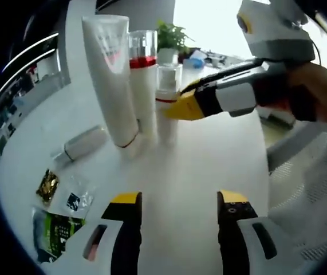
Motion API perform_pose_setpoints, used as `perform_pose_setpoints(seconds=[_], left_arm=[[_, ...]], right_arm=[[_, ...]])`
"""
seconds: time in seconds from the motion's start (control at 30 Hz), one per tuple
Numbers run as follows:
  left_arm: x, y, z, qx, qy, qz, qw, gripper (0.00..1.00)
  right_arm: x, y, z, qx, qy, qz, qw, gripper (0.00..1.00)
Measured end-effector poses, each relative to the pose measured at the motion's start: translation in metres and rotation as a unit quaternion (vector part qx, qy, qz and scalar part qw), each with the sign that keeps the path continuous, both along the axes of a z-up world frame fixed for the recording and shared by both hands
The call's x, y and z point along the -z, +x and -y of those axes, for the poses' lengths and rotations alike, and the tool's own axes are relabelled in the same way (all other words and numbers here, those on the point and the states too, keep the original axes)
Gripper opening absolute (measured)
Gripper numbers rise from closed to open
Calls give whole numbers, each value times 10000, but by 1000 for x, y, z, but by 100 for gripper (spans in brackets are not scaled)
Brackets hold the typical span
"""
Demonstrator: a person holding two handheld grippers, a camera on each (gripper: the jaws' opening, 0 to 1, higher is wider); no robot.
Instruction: Arrange the skincare products in the storage area until every visible bottle or jar stands upright without overlapping.
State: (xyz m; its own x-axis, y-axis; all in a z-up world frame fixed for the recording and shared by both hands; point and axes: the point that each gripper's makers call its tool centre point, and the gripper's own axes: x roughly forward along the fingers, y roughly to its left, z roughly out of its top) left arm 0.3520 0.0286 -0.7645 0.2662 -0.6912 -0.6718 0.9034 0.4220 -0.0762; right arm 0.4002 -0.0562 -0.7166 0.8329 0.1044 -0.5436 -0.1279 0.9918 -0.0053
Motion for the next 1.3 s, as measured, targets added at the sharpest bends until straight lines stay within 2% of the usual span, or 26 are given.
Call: perform_pose_setpoints(seconds=[0.27, 0.57, 0.83, 1.3], left_arm=[[0, -2, -2, -14, 18, -17, 10000, 50], [2, -7, -9, -43, 86, -61, 9999, 50], [3, -5, -16, -81, 140, -63, 9998, 50], [1, -7, -14, -70, 101, -62, 9999, 49]], right_arm=[[2, 0, -4, -130, 30, -7, 9999, 28], [10, 7, 1, 69, 102, -22, 9999, 20], [8, 7, 1, 407, 134, 49, 9991, 19], [8, 2, 0, 514, 89, 8, 9986, 20]])
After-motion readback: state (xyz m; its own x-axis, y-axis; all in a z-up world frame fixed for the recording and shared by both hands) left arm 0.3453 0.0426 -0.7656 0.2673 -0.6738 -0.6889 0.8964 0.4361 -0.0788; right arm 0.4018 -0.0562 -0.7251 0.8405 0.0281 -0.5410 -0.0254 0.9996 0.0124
